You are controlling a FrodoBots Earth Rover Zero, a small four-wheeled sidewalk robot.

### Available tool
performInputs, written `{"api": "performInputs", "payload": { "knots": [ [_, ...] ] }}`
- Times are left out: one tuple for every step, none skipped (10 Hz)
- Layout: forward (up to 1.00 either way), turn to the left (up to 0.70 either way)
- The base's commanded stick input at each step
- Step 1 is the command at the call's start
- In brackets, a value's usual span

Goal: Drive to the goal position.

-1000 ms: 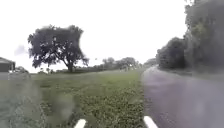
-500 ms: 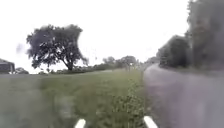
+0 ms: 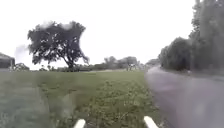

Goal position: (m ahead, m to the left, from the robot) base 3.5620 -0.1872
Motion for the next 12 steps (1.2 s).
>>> {"api": "performInputs", "payload": {
  "knots": [
    [0.70, 0.00],
    [0.70, 0.00],
    [0.70, 0.00],
    [0.70, 0.00],
    [0.70, 0.00],
    [0.70, 0.00],
    [0.70, 0.00],
    [0.70, 0.00],
    [0.70, 0.00],
    [0.70, 0.00],
    [0.70, 0.00],
    [0.70, 0.00]
  ]
}}
